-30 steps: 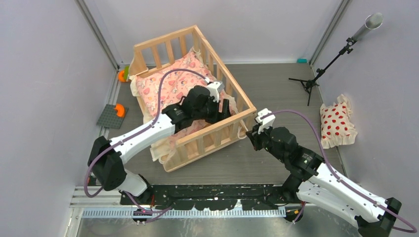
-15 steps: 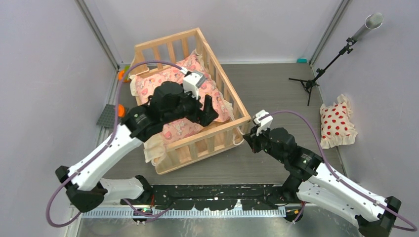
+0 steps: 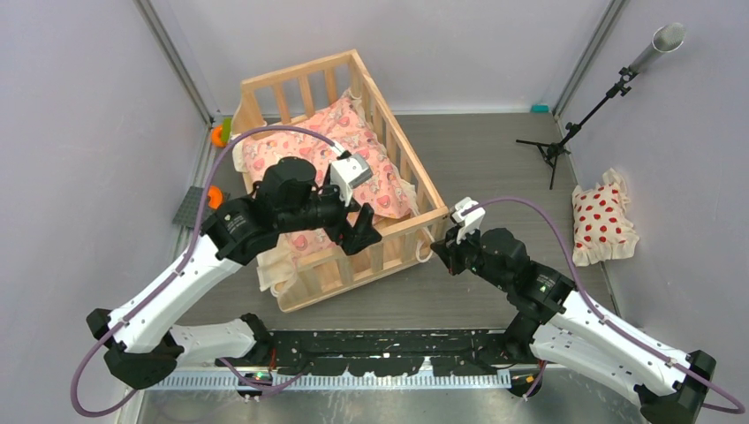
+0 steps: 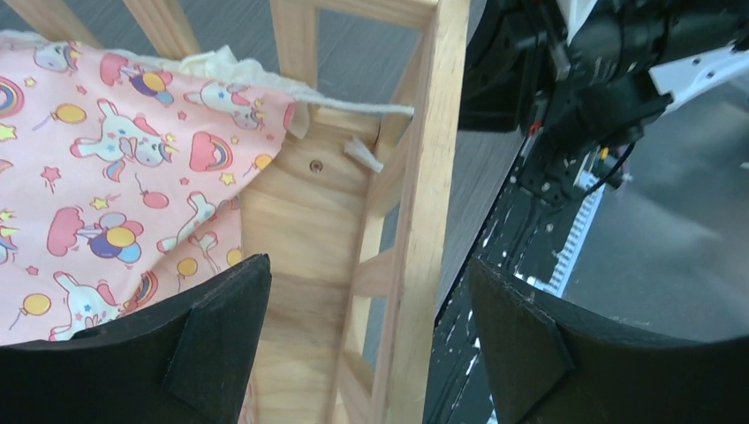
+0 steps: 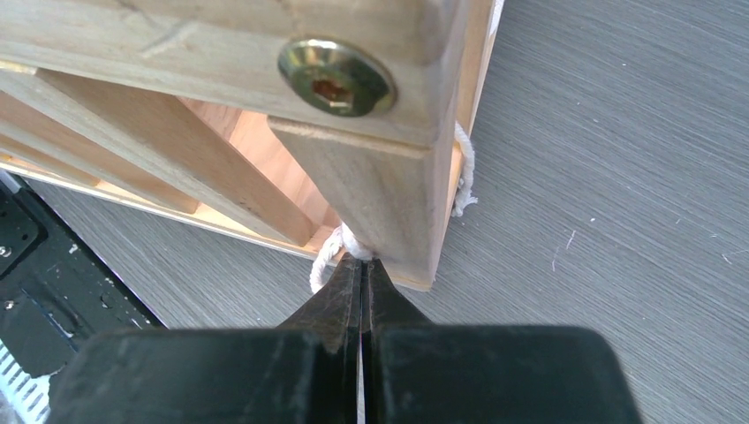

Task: Set up the pet bed

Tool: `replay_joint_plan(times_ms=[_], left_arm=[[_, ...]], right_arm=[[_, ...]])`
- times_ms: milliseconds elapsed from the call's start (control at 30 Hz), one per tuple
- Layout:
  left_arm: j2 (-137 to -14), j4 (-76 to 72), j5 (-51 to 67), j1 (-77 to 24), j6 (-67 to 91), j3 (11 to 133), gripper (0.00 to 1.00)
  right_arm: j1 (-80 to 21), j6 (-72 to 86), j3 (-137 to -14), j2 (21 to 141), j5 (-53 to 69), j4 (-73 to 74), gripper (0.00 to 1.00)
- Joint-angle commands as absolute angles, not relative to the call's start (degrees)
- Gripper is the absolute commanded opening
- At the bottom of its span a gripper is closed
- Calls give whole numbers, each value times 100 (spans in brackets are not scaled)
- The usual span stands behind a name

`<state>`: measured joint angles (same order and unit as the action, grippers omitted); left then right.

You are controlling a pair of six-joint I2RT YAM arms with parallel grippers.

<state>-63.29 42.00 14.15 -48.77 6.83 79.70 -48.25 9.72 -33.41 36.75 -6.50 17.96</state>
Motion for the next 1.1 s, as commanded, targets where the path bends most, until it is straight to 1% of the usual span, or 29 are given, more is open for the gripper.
replay_joint_plan(times_ms=[0, 67, 133, 233, 333, 467, 500, 533, 567, 600, 767, 933, 1067], left_arm=[[-6219, 4371, 1354, -5099, 55, 7780, 84], [-6299, 4383, 1008, -5354, -61, 7734, 84], [-6482, 4491, 593, -5616, -267, 7732, 80], [-6743, 4752, 294, -5846, -420, 7797, 68], [-6841, 4874, 210, -5944, -455, 7756, 58], [-6763, 4867, 119, -5963, -457, 7536, 39], [-6756, 4869, 86, -5967, -457, 7493, 33], [-6758, 4876, 50, -5968, -450, 7459, 24], [-6807, 4901, -129, -5968, -432, 7432, 4], [-6856, 4937, -302, -5968, -407, 7427, 0], [-7073, 5075, -1118, -5966, -318, 7424, 0], [-6914, 4837, -1760, -5959, -237, 7236, 0], [-6890, 4815, -1992, -5950, -170, 7220, 0]], right_arm=[[-4808, 1050, -3273, 3623, -545, 1521, 1], [-4810, 1059, -3253, 3621, -545, 1523, 1], [-4816, 1071, -3251, 3606, -545, 1525, 1], [-4808, 1081, -3267, 3581, -518, 1549, 1], [-4816, 1085, -3324, 3564, -446, 1620, 1], [-4816, 1086, -3383, 3553, -96, 1737, 1], [-4816, 1107, -3377, 3540, 144, 1740, 1], [-4816, 1134, -3371, 3535, 276, 1745, 1], [-4815, 1162, -3356, 3522, 387, 1733, 1], [-4814, 1198, -3326, 3505, 493, 1731, 1], [-4813, 1408, -3172, 3174, 702, 1773, 1], [-4809, 1581, -3185, 2867, 730, 2057, 1], [-4811, 1739, -3282, 2946, 922, 2268, 1]])
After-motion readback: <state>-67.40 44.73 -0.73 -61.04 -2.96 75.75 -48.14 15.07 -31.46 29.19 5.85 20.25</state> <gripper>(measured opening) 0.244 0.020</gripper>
